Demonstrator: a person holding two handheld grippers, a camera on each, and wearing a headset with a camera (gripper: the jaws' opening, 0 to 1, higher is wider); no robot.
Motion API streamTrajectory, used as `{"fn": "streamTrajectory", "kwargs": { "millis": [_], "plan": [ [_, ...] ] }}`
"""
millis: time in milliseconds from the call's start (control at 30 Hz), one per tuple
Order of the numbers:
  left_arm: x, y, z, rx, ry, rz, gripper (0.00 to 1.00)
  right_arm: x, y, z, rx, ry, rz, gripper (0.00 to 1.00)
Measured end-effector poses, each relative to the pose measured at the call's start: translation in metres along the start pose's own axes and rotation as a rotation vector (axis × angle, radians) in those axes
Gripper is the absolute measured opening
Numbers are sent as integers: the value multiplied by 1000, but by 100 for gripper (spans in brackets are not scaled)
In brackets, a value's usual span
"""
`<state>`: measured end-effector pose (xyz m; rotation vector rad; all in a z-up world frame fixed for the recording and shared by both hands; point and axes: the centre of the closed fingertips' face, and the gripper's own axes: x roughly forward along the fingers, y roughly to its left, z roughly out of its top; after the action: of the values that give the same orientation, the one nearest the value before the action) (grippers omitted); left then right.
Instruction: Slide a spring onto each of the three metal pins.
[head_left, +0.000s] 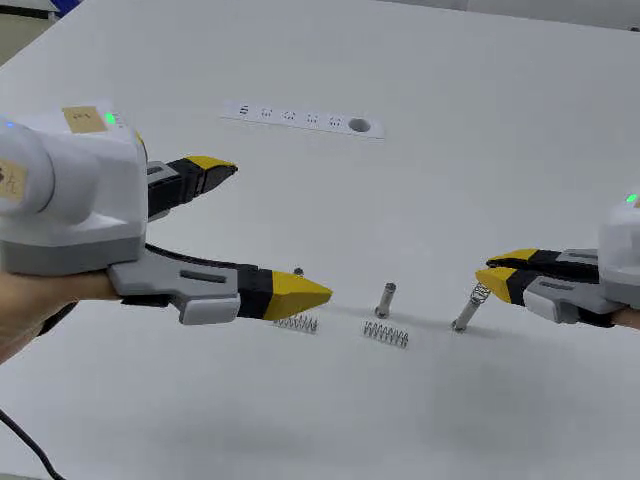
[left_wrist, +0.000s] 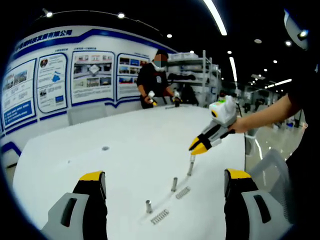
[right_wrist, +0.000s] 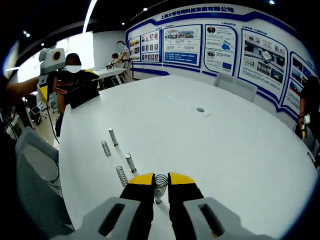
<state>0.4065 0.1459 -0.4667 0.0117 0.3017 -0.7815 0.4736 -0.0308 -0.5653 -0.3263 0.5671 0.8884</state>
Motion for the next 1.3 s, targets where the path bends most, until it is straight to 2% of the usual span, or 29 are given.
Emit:
{"fn": "streamTrajectory", "kwargs": {
  "millis": [100, 300, 533, 800, 1067, 1300],
  "plan": [
    [1, -1, -1, -8, -2, 0, 100, 2, 0, 0, 11, -4, 6, 11],
    [1, -2, -7, -8, 19, 0, 100, 4, 2, 1, -2, -5, 3, 11],
    [-1, 0, -8, -20, 19, 6, 100, 2, 2, 0, 5, -6, -1, 11],
    [0, -3, -6, -19, 21, 1, 100, 1, 1, -1, 14, 3, -9, 11],
    [0, -4, -4, -18, 17, 2, 100, 1, 1, -5, 6, 24, -6, 11],
    [-1, -6, -7, -20, 26, -1, 100, 11, 2, -17, -5, 52, -4, 11]
  ]
}}
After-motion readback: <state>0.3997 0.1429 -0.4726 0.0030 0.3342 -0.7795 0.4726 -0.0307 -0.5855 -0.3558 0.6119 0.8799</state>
